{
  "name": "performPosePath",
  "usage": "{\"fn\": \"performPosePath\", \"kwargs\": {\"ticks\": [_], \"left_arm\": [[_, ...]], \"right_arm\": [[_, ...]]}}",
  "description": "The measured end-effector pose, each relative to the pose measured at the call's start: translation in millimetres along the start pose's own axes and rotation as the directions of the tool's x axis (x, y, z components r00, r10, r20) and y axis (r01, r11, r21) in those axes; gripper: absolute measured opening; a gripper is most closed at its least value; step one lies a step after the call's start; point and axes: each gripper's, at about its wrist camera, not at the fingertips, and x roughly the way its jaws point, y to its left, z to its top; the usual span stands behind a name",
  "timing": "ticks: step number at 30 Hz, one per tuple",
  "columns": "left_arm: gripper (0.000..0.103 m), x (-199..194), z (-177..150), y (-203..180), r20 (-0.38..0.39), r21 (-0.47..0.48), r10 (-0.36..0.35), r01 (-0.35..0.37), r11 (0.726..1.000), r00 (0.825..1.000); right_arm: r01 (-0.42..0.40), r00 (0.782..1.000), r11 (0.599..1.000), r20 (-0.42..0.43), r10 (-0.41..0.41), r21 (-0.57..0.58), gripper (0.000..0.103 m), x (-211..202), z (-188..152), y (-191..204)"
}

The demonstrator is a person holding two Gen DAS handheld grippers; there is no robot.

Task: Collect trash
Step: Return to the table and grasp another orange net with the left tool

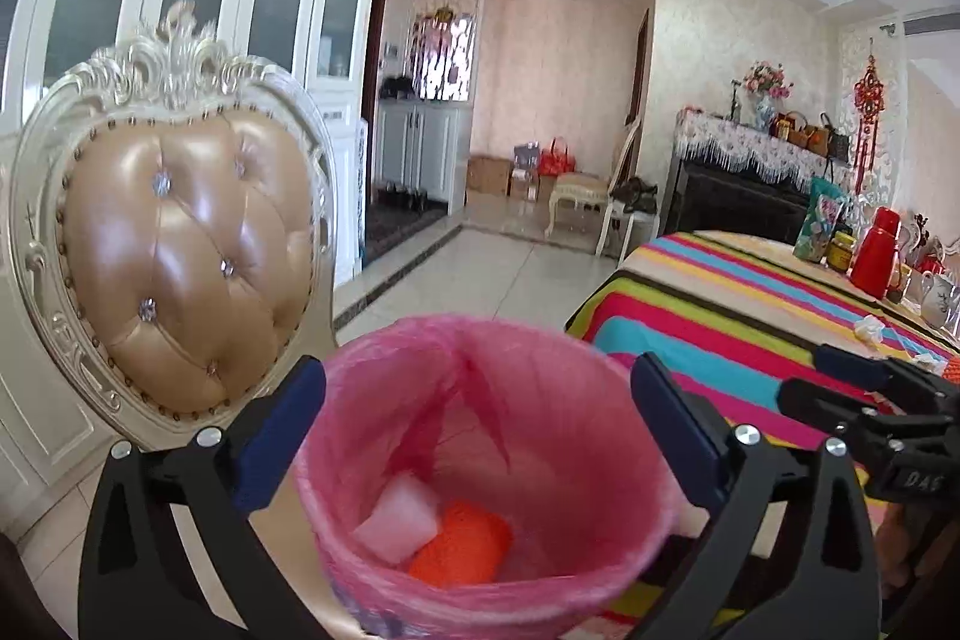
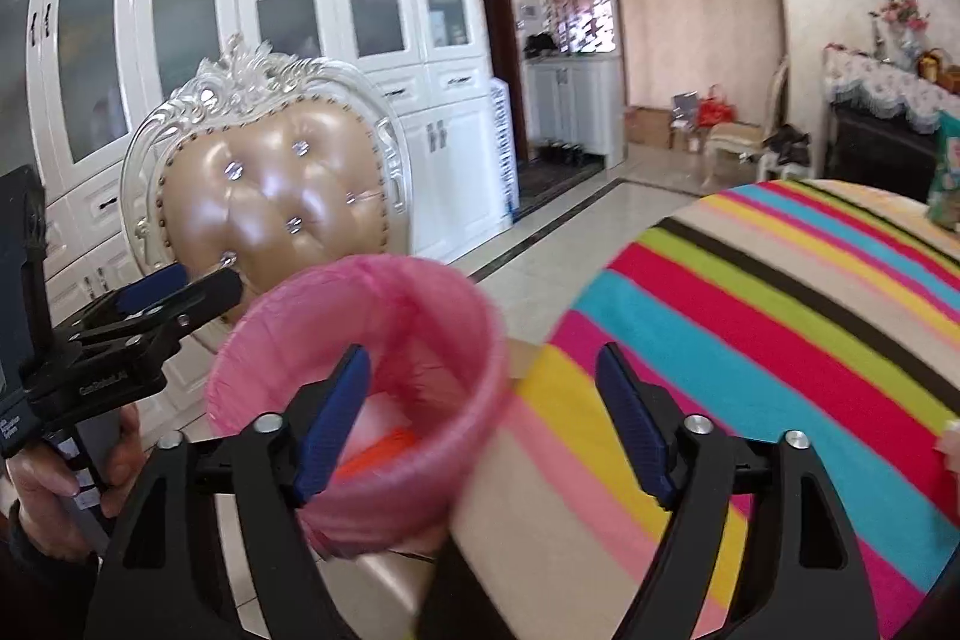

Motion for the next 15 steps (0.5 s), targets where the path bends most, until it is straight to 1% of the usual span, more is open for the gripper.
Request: {"fn": "performPosePath", "kwargs": {"ticks": [1, 3, 4, 5, 6, 8, 10, 11, 12, 14, 15], "left_arm": [[0.099, -4.1, -0.5, -11.4, 0.014, 0.001, -0.007, 0.006, 1.0, 1.0], [0.099, -8.8, -1.4, -28.9, 0.036, -0.002, -0.027, 0.027, 1.0, 0.999], [0.099, -11.7, -2.1, -43.4, 0.053, -0.003, -0.039, 0.039, 0.999, 0.998], [0.099, -12.9, -2.0, -51.9, 0.059, 0.001, -0.051, 0.051, 0.999, 0.997], [0.099, -13.8, -2.0, -61.9, 0.06, 0.006, -0.073, 0.073, 0.997, 0.995], [0.099, -15.7, -2.3, -87.8, 0.051, 0.006, -0.141, 0.14, 0.99, 0.989], [0.099, -16.6, -3.9, -116.4, 0.031, 0.011, -0.207, 0.207, 0.978, 0.978], [0.099, -16.5, -5.2, -134.8, 0.01, 0.034, -0.253, 0.253, 0.967, 0.967], [0.099, -17.4, -7.2, -153.5, -0.004, 0.059, -0.29, 0.289, 0.955, 0.957], [0.099, -21.6, -11.8, -185.8, -0.017, 0.097, -0.342, 0.342, 0.935, 0.939], [0.099, -23.9, -14.4, -204.2, -0.031, 0.117, -0.375, 0.376, 0.919, 0.926]], "right_arm": [[0.018, 1.0, 1.0, 0.014, -0.018, 0.005, 0.085, -10.5, -1.8, -6.7], [0.074, 0.997, 0.997, 0.035, -0.075, 0.023, 0.085, -36.0, -6.4, -24.7], [0.097, 0.994, 0.995, 0.042, -0.098, 0.028, 0.085, -45.1, -8.3, -31.5], [0.142, 0.988, 0.989, 0.054, -0.143, 0.036, 0.086, -61.9, -12.8, -43.4], [0.169, 0.983, 0.985, 0.06, -0.172, 0.042, 0.086, -73.3, -16.6, -51.6], [0.234, 0.968, 0.97, 0.07, -0.239, 0.068, 0.086, -101.2, -25.8, -72.9], [0.282, 0.955, 0.955, 0.072, -0.289, 0.094, 0.086, -122.3, -34.8, -90.9], [0.333, 0.937, 0.935, 0.063, -0.342, 0.118, 0.086, -139.2, -42.9, -105.5], [0.368, 0.925, 0.921, 0.055, -0.377, 0.131, 0.086, -148.5, -48.4, -114.4], [0.447, 0.889, 0.879, 0.029, -0.457, 0.166, 0.086, -172.6, -63.2, -137.3], [0.482, 0.87, 0.856, 0.014, -0.493, 0.189, 0.091, -186.8, -71.7, -150.8]]}}
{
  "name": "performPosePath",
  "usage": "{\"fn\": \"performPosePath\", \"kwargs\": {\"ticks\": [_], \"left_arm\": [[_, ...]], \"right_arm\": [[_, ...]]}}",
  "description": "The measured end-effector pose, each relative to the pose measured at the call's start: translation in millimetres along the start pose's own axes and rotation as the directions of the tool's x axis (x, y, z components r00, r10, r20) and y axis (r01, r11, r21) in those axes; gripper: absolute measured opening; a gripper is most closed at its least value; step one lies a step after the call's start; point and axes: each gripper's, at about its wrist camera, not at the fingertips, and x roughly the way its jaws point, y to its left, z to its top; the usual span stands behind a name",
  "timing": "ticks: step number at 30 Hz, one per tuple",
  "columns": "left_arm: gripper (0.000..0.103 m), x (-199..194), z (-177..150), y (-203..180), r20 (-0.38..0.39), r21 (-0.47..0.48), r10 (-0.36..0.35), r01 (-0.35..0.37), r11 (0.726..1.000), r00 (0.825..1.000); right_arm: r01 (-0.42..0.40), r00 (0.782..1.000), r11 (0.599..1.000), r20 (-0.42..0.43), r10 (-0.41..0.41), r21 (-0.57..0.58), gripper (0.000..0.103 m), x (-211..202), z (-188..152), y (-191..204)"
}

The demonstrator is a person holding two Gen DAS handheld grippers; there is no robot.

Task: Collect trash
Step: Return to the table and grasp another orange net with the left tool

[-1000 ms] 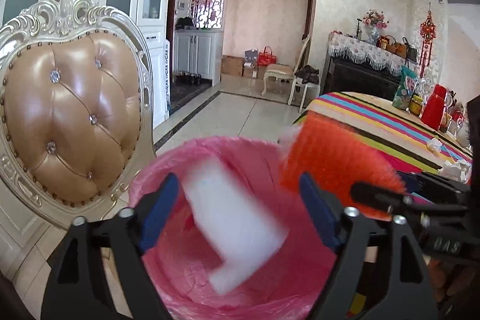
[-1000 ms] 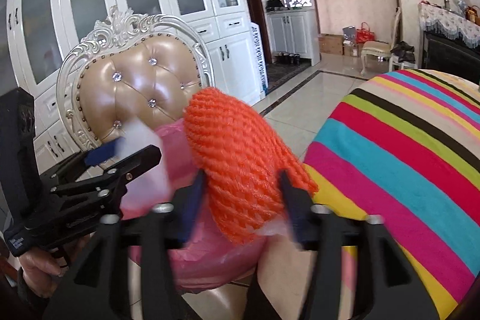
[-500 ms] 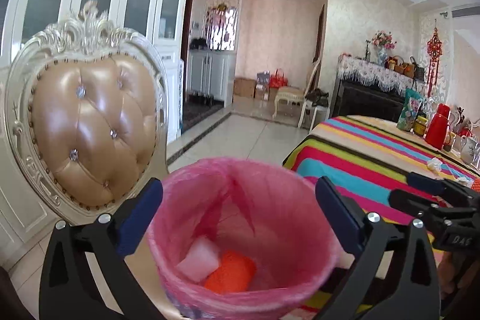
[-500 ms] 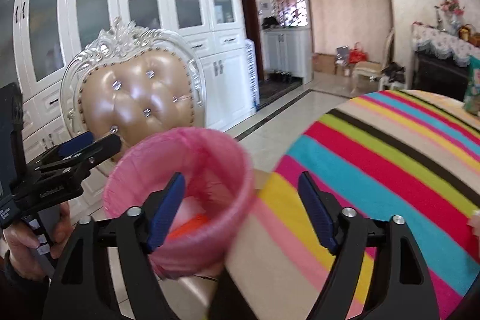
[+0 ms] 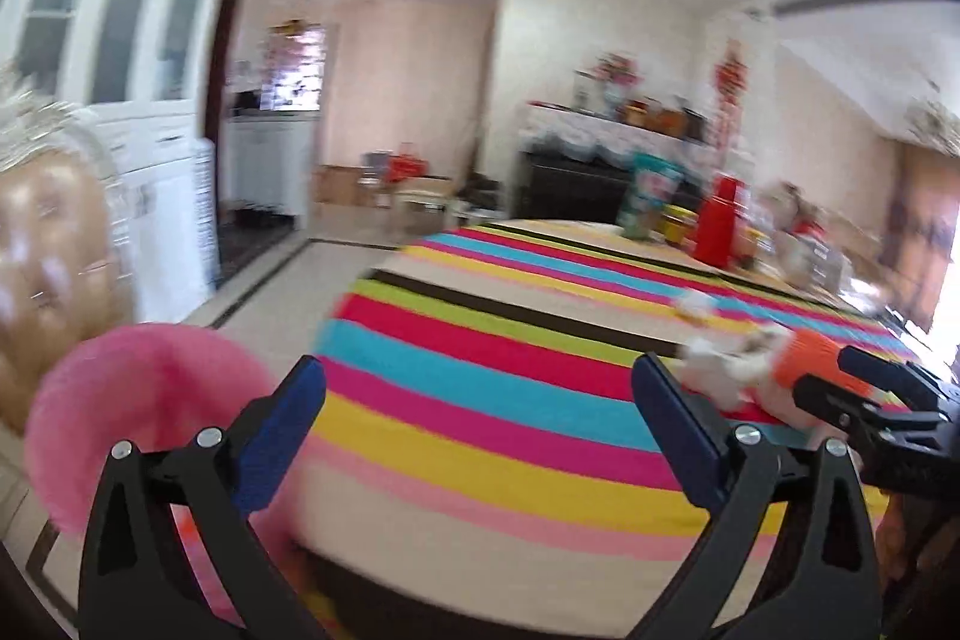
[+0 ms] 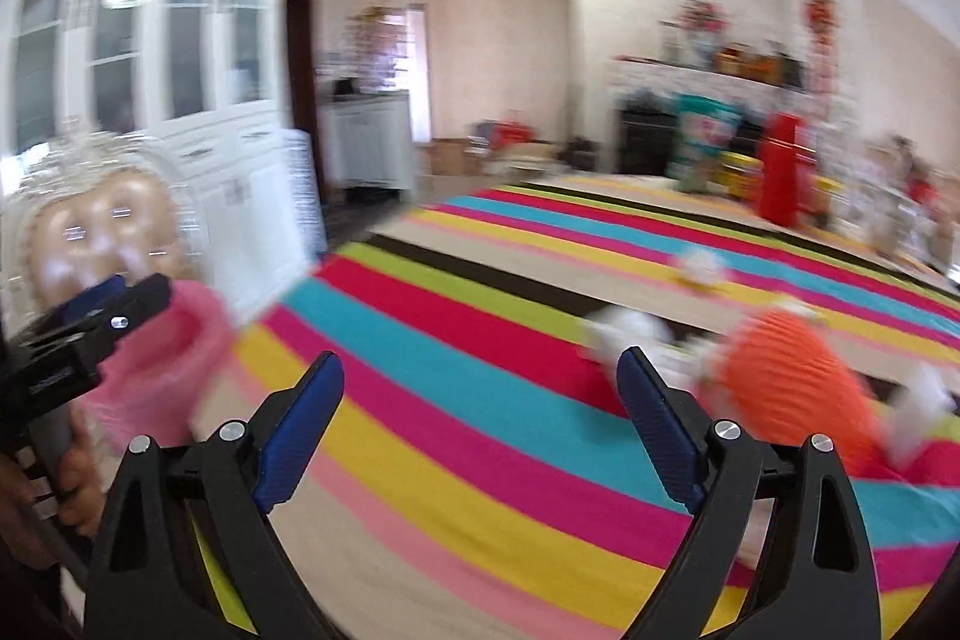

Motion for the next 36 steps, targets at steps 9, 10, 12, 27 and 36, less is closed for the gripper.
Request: {"fn": "performPosePath", "kwargs": {"ticks": [9, 10, 12, 27, 36], "left_arm": [[0.099, 47.4, -19.4, -121.2, -0.149, 0.039, -0.208, 0.216, 0.976, 0.967], [0.099, 51.1, -22.6, -130.8, -0.156, 0.05, -0.214, 0.224, 0.973, 0.964], [0.099, 57.7, -28.1, -154.6, -0.168, 0.078, -0.232, 0.247, 0.966, 0.958], [0.099, 101.2, -29.2, -236.8, -0.248, 0.007, -0.322, 0.334, 0.943, 0.914], [0.099, 134.0, -18.4, -278.7, -0.283, -0.024, -0.309, 0.315, 0.949, 0.908]], "right_arm": [[0.246, 0.967, 0.956, 0.026, -0.253, 0.16, 0.096, -47.0, -36.7, -138.1], [0.256, 0.965, 0.952, 0.023, -0.263, 0.169, 0.096, -48.2, -38.4, -145.3], [0.281, 0.957, 0.939, 0.011, -0.289, 0.199, 0.096, -51.6, -41.3, -166.2], [0.341, 0.939, 0.886, -0.078, -0.334, 0.314, 0.096, -47.5, -56.5, -263.5], [0.337, 0.939, 0.875, -0.053, -0.34, 0.348, 0.096, -52.6, -63.2, -274.3]]}}
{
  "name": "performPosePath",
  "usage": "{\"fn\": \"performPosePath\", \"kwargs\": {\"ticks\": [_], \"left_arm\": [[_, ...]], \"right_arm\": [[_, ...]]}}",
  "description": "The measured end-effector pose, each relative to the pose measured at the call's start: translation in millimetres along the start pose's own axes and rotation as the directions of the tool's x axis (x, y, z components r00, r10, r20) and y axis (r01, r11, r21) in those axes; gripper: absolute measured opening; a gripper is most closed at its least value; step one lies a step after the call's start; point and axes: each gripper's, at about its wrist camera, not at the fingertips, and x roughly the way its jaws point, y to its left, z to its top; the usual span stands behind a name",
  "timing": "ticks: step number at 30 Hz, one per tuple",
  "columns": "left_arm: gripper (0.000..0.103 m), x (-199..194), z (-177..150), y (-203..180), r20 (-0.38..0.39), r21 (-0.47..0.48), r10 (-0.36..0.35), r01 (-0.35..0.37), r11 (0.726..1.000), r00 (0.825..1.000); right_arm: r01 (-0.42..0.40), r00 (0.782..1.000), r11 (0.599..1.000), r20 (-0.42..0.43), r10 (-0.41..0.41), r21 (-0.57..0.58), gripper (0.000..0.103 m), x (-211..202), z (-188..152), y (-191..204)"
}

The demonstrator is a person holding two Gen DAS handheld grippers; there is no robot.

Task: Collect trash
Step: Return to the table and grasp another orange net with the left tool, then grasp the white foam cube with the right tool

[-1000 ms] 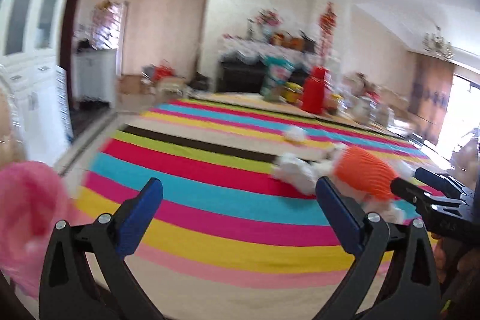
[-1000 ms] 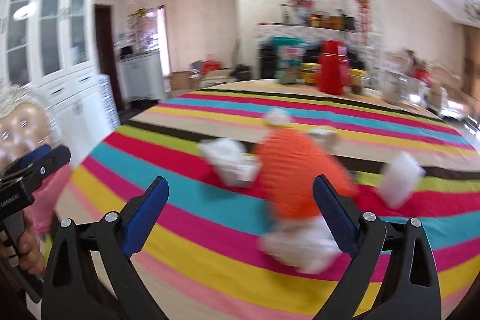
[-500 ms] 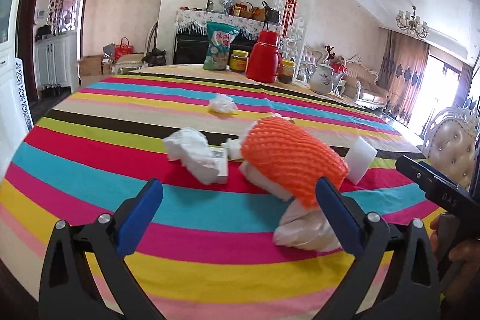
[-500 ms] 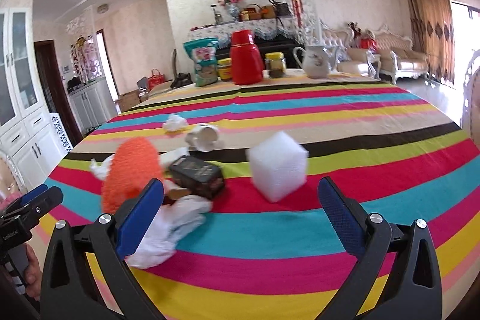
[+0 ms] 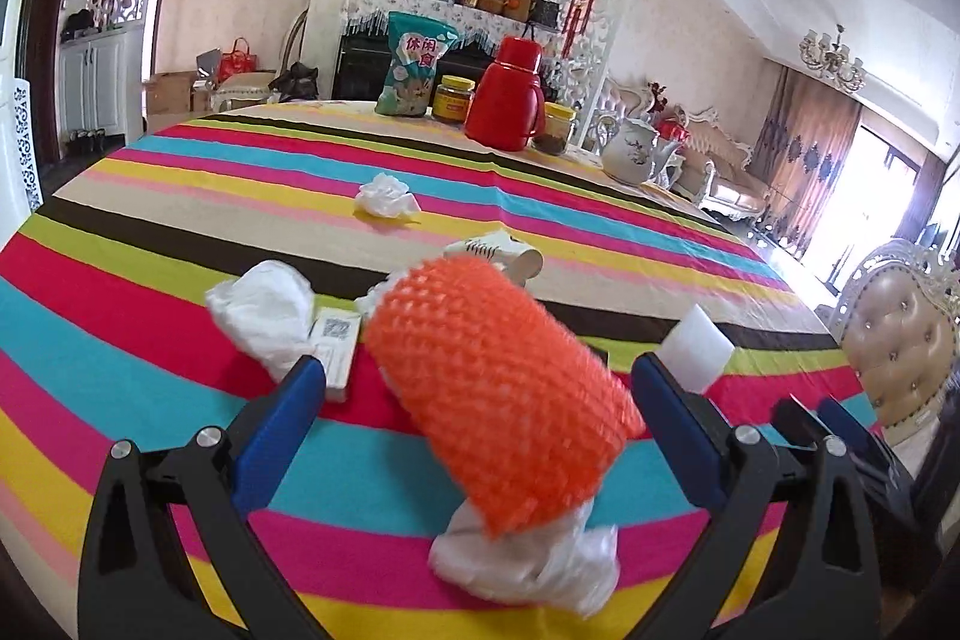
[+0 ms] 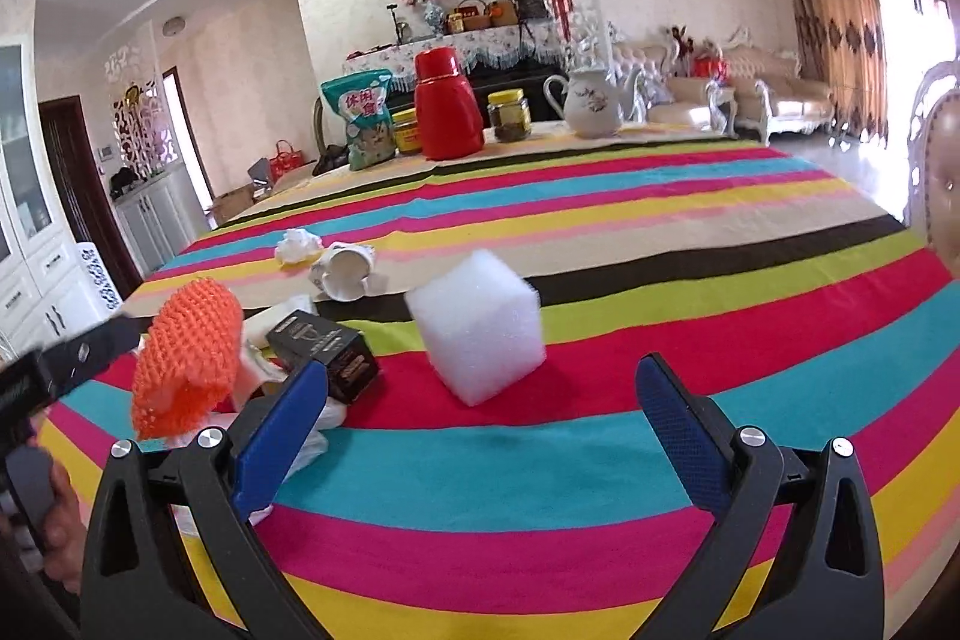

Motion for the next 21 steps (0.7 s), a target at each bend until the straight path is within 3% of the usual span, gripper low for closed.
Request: {"fn": "performPosePath", "kwargs": {"ticks": [7, 8, 10, 11, 13, 16, 21], "left_arm": [[0.096, 44.4, 5.4, -6.4, -0.088, 0.019, 0.041, -0.039, 0.999, 0.995], [0.092, 48.4, 5.6, -4.3, -0.096, 0.015, 0.038, -0.037, 0.999, 0.995], [0.071, 57.7, 4.9, 0.4, -0.134, 0.005, 0.015, -0.015, 1.0, 0.991], [0.066, 60.0, 3.5, 3.6, -0.145, -0.006, -0.011, 0.01, 1.0, 0.989], [0.038, 59.2, 1.8, 4.1, -0.144, 0.0, -0.041, 0.042, 0.999, 0.989], [0.028, 48.9, 1.0, 4.1, -0.111, 0.016, -0.065, 0.068, 0.998, 0.992], [0.028, 23.2, -0.3, 9.7, -0.07, 0.038, -0.089, 0.092, 0.995, 0.994]], "right_arm": [[-0.017, 1.0, 0.998, 0.009, 0.017, 0.062, 0.096, -3.2, 2.6, -13.5], [-0.018, 1.0, 0.998, 0.009, 0.018, 0.063, 0.096, -3.2, 2.7, -14.3], [-0.021, 1.0, 0.998, 0.004, 0.021, 0.066, 0.096, -2.4, 2.2, -15.1], [-0.022, 1.0, 0.998, -0.001, 0.022, 0.064, 0.096, -1.5, 1.8, -15.3], [-0.018, 1.0, 0.998, -0.013, 0.018, 0.058, 0.096, 0.7, 0.7, -14.8], [-0.018, 1.0, 0.998, -0.024, 0.019, 0.056, 0.096, 3.2, -0.8, -13.4], [-0.012, 0.999, 0.998, -0.047, 0.014, 0.055, 0.096, 9.2, -1.3, -11.8]]}}
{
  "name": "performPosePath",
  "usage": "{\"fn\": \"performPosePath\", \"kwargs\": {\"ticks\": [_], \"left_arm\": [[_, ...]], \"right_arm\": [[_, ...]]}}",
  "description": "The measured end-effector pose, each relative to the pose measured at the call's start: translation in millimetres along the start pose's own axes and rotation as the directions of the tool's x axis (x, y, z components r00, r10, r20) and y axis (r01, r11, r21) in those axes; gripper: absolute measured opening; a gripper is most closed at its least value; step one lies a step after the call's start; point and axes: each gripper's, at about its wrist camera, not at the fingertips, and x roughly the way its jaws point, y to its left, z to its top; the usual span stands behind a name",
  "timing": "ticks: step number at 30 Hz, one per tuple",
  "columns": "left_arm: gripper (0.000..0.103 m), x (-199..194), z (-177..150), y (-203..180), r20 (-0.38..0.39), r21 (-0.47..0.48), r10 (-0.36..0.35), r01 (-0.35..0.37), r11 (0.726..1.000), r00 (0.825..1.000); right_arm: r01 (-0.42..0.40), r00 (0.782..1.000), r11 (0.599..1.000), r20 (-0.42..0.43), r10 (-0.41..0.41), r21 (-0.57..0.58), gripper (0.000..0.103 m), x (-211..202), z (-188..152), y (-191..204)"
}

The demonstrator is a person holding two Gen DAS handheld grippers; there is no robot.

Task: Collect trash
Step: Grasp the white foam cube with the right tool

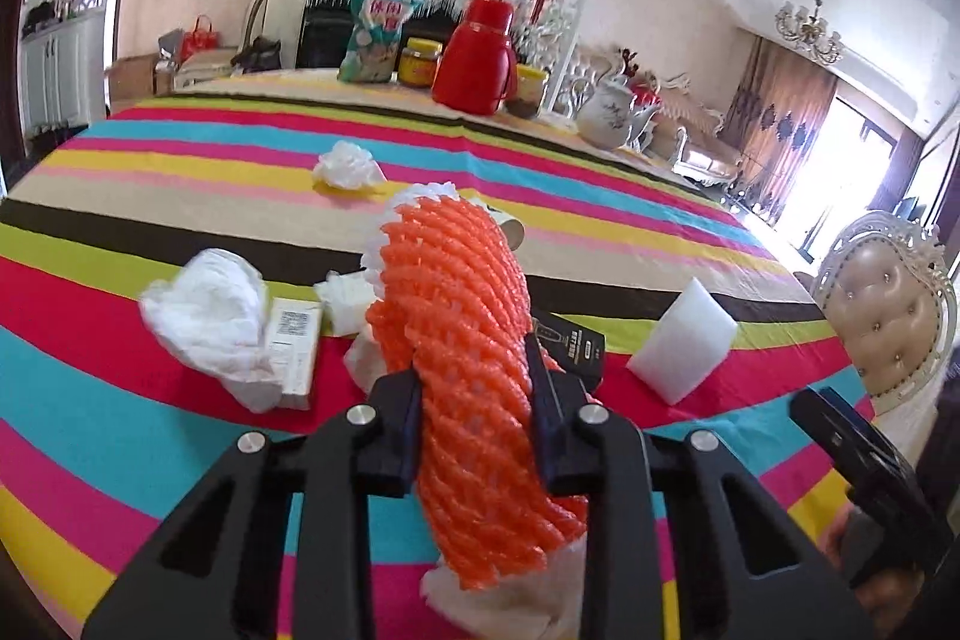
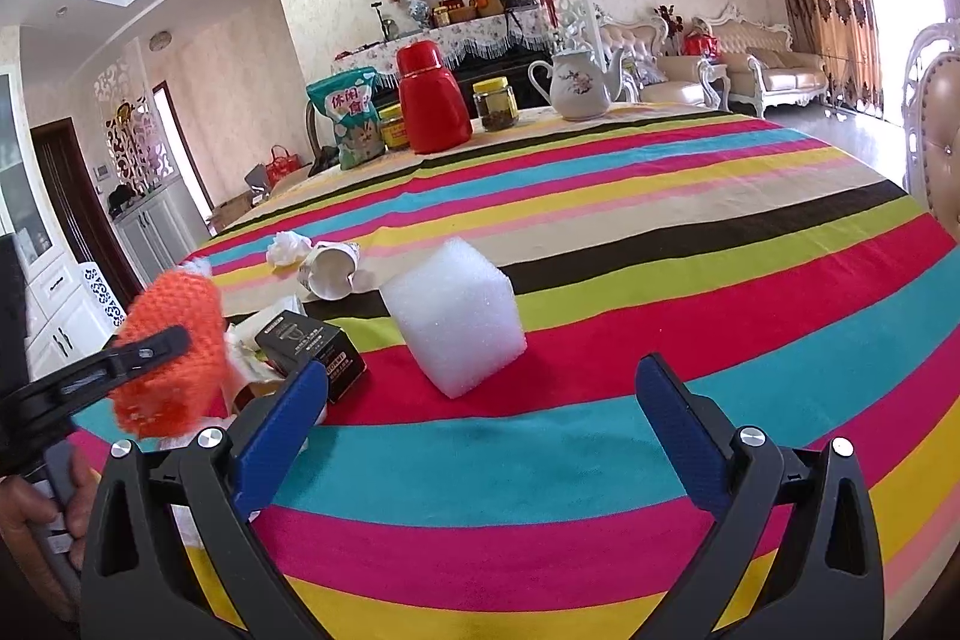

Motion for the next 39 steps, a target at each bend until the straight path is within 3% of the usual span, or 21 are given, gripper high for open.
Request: {"fn": "performPosePath", "kwargs": {"ticks": [8, 16, 23, 28, 33, 39], "left_arm": [[0.028, -46.7, -9.9, 17.4, 0.059, 0.054, 0.03, -0.033, 0.998, 0.998], [0.029, -51.1, -25.4, 39.0, 0.012, 0.045, 0.062, -0.062, 0.997, 0.998], [0.029, -53.7, -27.8, 37.3, 0.005, 0.056, 0.039, -0.04, 0.998, 0.999], [0.029, -59.9, -27.3, 35.3, 0.02, 0.058, 0.036, -0.037, 0.998, 0.999], [0.029, -61.3, -29.1, 39.6, 0.011, 0.052, 0.043, -0.043, 0.998, 0.999], [0.029, -60.5, -31.4, 44.2, -0.002, 0.052, 0.052, -0.052, 0.997, 0.999]], "right_arm": [[0.018, 0.996, 0.996, -0.085, -0.026, -0.092, 0.096, 36.0, 17.1, 14.7], [0.065, 0.976, 0.985, -0.197, -0.096, -0.16, 0.094, 78.1, 25.7, 28.0], [0.077, 0.955, 0.966, -0.26, -0.143, -0.247, 0.094, 93.6, 32.4, 31.6], [0.021, 0.958, 0.952, -0.266, -0.107, -0.306, 0.093, 103.2, 40.1, 36.9], [0.012, 0.96, 0.957, -0.266, -0.092, -0.289, 0.074, 108.6, 32.9, 34.0], [0.014, 0.975, 0.962, -0.208, -0.073, -0.274, 0.066, 94.7, 21.0, 35.3]]}}
